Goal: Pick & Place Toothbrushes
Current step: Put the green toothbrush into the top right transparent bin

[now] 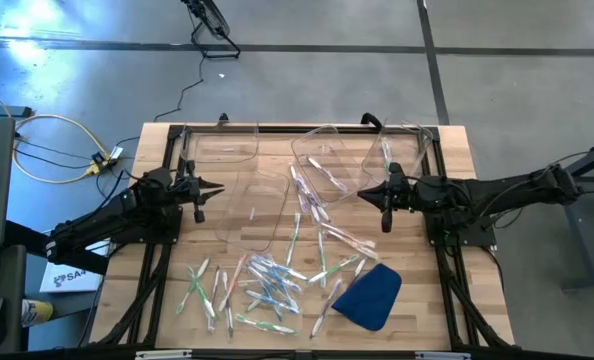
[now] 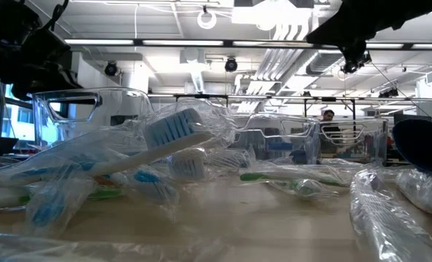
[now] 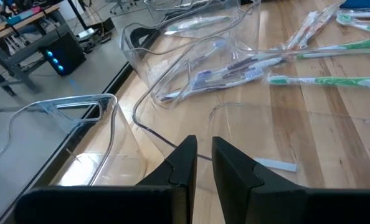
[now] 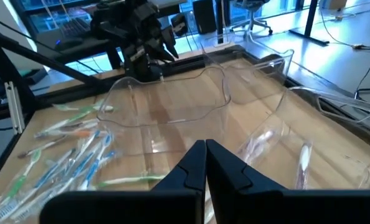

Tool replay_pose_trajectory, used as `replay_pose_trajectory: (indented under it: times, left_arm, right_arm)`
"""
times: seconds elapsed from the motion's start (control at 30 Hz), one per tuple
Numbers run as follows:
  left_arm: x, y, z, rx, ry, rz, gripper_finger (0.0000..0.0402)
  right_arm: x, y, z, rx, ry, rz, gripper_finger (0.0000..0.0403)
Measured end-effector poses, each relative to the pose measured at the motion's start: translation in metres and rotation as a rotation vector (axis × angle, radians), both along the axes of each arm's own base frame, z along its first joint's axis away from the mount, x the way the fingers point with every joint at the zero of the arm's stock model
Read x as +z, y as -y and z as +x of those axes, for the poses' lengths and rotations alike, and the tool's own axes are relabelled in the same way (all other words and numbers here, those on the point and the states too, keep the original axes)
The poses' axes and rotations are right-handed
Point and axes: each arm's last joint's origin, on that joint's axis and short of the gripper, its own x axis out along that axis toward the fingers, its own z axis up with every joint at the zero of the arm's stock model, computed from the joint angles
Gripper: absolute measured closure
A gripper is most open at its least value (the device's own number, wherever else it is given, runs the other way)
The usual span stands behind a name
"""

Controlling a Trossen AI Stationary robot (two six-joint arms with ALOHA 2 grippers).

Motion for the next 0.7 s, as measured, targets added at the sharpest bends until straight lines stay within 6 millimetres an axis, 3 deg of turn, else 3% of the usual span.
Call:
replay_pose_trajectory:
  times: [0.53,0.7]
  left_arm:
    - [0.0005,-0.0001,0.0003,-0.001,0.006,0.006,0.0355]
    - [0.0006,-0.0001,0.0003,-0.002,0.006,0.007,0.0355]
  right_arm:
    - [-0.0004,-0.0047,0.0006,0.146,0.001,0.089,0.04]
    - [-0.0009,-0.0084,0.0004,0.306,-0.012,0.143,0.04]
